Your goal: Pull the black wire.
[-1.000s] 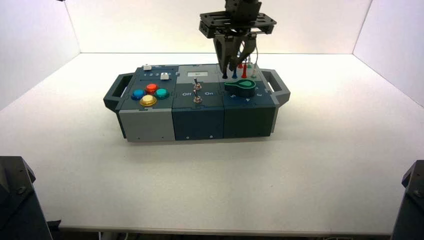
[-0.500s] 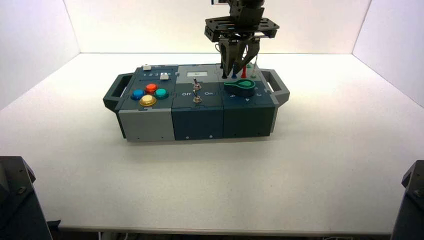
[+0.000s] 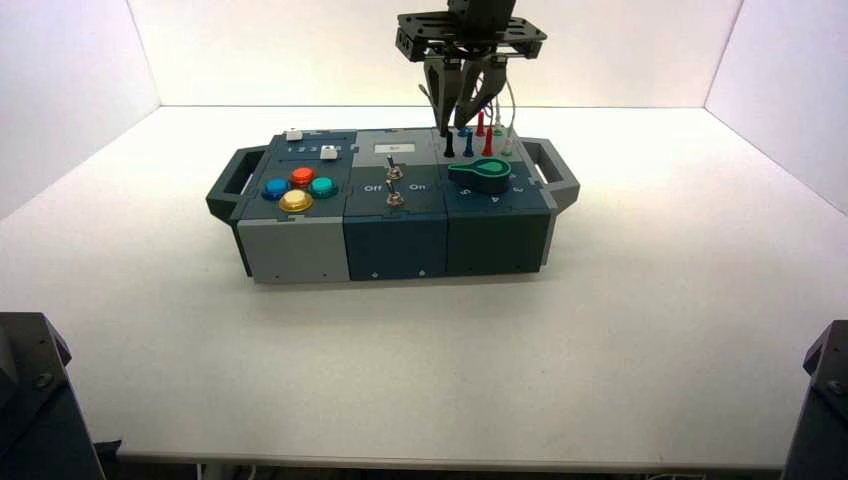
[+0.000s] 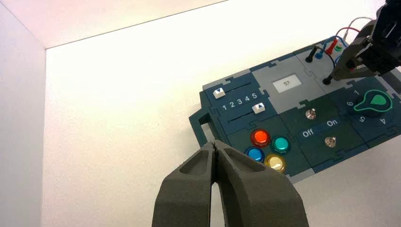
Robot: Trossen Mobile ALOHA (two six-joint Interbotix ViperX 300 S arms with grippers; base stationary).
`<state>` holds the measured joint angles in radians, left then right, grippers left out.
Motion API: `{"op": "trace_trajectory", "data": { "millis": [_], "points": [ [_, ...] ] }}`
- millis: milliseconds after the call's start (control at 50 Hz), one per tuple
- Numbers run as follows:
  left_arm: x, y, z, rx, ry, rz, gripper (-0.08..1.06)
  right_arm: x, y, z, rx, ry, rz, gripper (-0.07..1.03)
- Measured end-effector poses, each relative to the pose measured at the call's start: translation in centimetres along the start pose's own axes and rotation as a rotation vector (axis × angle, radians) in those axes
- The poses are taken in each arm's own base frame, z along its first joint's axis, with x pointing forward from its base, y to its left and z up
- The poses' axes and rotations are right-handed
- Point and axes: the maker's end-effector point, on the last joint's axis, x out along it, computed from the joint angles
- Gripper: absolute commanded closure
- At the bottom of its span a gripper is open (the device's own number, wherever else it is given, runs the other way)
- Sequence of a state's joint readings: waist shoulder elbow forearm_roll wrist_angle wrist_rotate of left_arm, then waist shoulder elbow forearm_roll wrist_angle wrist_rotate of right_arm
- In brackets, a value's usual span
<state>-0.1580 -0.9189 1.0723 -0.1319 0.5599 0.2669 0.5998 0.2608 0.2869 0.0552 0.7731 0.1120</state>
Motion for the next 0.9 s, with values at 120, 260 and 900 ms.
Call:
{"op": "trace_trajectory", "data": {
  "millis": [120,260,900],
  "points": [
    [0.0,0.0,0.0,0.002,-0.001,0.000,1.01,0.2,0.0,0.0,-0.001,0.005,-0.001,0.64],
    [0.0,0.0,0.0,0.001,0.000,0.000,1.01,0.9,-0.1,-0.3,0.002,0.021,-0.002,0.64],
    [0.0,0.0,0.0,0.002,-0.001,0.000,1.01,2.7,-0.2,-0.5,0.002,0.050,-0.008,0.65]
  ]
}}
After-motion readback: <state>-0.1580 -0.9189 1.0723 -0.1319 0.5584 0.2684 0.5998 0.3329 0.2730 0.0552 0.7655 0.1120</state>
